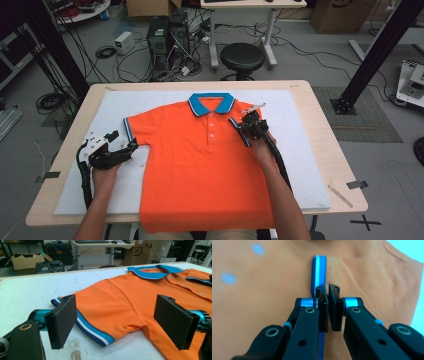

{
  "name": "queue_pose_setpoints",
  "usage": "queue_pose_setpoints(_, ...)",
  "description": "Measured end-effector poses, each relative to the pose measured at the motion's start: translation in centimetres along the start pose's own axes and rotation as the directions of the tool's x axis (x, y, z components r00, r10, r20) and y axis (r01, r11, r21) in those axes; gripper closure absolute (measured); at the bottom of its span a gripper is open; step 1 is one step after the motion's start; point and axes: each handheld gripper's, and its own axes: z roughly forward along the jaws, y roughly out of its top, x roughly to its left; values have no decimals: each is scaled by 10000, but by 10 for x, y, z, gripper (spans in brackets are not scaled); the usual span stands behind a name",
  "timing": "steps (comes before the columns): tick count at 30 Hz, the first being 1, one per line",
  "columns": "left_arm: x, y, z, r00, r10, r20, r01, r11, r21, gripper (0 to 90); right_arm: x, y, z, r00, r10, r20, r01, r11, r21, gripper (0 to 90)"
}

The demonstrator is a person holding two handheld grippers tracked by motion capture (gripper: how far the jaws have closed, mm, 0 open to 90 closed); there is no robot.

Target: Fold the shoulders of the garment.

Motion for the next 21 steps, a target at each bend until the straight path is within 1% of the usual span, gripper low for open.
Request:
queue_pose_setpoints(1, 0, 0, 0, 10000, -1, 0, 1, 10000, 2, 189, -2, 1, -3, 9993, 275, -238, -282, 9993, -266, 795)
queue_pose_setpoints(2, 0, 0, 0, 10000, -1, 0, 1, 10000, 2, 189, -2, 1, -3, 9993, 275, -238, -282, 9993, -266, 795)
queue_pose_setpoints(3, 0, 0, 0, 10000, 2, -3, -2, 10000, 3, 189, -5, 0, -5, 9992, 373, 135, -370, 9991, -189, 654)
queue_pose_setpoints(4, 0, 0, 0, 10000, 9, 1, -9, 10000, 0, 189, -7, -1, -7, 9987, 463, 214, -459, 9988, -193, 617)
queue_pose_setpoints(5, 0, 0, 0, 10000, 9, 1, -9, 10000, 0, 189, -7, -1, -7, 9987, 463, 214, -459, 9988, -193, 617)
queue_pose_setpoints(7, 0, 0, 0, 10000, 16, 11, -16, 10000, -15, 189, -11, -5, -13, 9973, 634, 367, -615, 9968, -519, 560)
queue_pose_setpoints(9, 0, 0, 0, 10000, -11, 21, 11, 10000, -38, 189, -16, -12, -22, 9964, 680, 498, -640, 9950, -769, 533)
queue_pose_setpoints(10, 0, 0, 0, 10000, -37, 29, 37, 10000, -56, 189, -19, -17, -26, 9959, 724, 535, -675, 9937, -896, 518)
queue_pose_setpoints(11, 0, 0, 0, 10000, -48, 30, 48, 10000, -54, 189, -24, -27, -35, 9942, 798, 716, -721, 9920, -1036, 481)
queue_pose_setpoints(13, 1, 0, -1, 9999, -126, 40, 127, 9999, -90, 187, -29, -37, -43, 9935, 920, 671, -829, 9884, -1272, 416)
queue_pose_setpoints(14, 1, 0, -1, 9999, -126, 40, 127, 9999, -90, 187, -29, -37, -43, 9935, 920, 671, -829, 9884, -1272, 416)
queue_pose_setpoints(15, 1, 0, -1, 9999, -158, 38, 158, 9998, -86, 187, -32, -45, -51, 9922, 933, 829, -809, 9865, -1423, 349)
queue_pose_setpoints(17, 2, 1, 0, 9994, -326, 90, 326, 9995, -24, 187, -34, -54, -58, 9908, 902, 1009, -737, 9848, -1573, 291)
queue_pose_setpoints(19, 3, 1, 0, 9993, -357, 124, 356, 9994, 34, 187, -36, -61, -63, 9896, 814, 1188, -625, 9859, -1552, 274)
queue_pose_setpoints(20, 3, 1, 2, 9983, -539, 219, 538, 9985, 57, 186, -37, -64, -66, 9900, 749, 1197, -554, 9858, -1587, 256)
queue_pose_setpoints(21, 3, 1, 2, 9983, -539, 219, 538, 9985, 57, 185, -38, -68, -68, 9900, 717, 1216, -513, 9853, -1629, 245)
